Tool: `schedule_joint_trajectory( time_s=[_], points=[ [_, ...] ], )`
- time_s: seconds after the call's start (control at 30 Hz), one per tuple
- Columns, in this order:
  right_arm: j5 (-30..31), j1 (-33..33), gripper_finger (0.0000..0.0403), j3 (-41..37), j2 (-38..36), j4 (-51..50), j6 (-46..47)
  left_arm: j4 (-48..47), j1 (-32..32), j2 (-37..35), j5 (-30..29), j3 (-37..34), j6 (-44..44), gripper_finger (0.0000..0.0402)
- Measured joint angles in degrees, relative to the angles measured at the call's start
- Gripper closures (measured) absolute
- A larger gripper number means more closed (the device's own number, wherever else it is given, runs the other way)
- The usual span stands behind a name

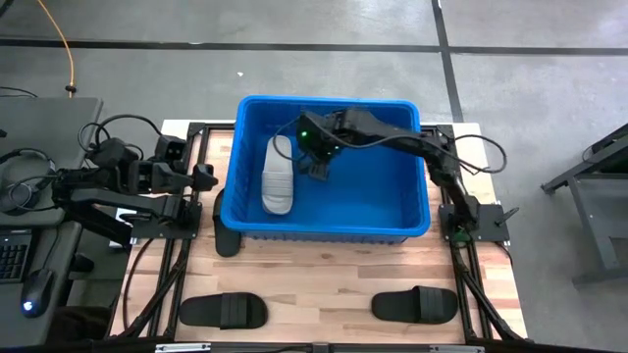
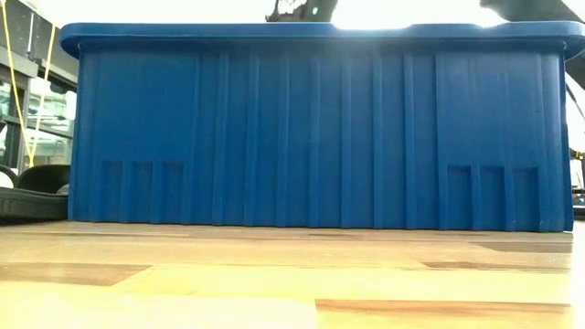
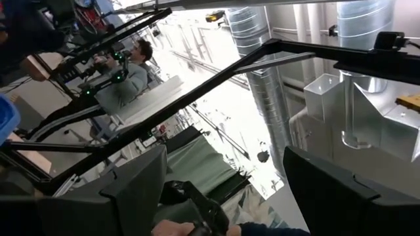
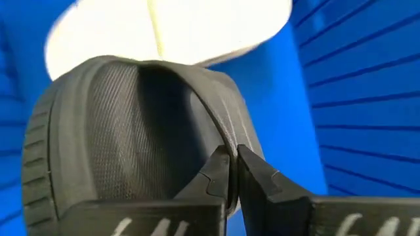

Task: Pick and place slides into bin
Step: Put the black slide into the blue bin

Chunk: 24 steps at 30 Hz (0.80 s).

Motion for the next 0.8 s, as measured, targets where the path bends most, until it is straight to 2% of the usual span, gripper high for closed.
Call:
schedule_joint_trajectory(
  time_s=[0.17, 0.33, 0.43, 0.53, 0.63, 0.8],
  points=[
    [2.99, -0.01, 0.0403, -0.04, 2.92, 0.36, -4.31, 0.17, -0.02, 0.01, 0.04, 0.0, -0.35, 0.0106],
    [8.72, -0.3, 0.0403, -0.04, 3.19, 5.82, -8.7, 0.13, -0.02, 0.01, 0.04, 0.0, -0.35, 0.0106],
    [5.39, -1.15, 0.0403, -0.04, 3.17, 9.42, -9.87, 0.11, -0.02, 0.01, 0.02, 0.0, -0.34, 0.0106],
    [5.97, -1.81, 0.0403, 0.04, 4.06, 8.46, -11.34, 0.13, -0.02, 0.01, 0.02, 0.0, -0.38, 0.0106],
    [3.03, -2.76, 0.0403, 0.0, 5.53, 6.71, -10.64, 0.13, -0.01, 0.01, 0.0, 0.0, -0.4, 0.0106],
    [3.66, -2.76, 0.0403, 0.13, 6.04, 8.98, -11.98, 0.13, -0.02, 0.01, 0.02, 0.0, -0.42, 0.0106]
  ],
)
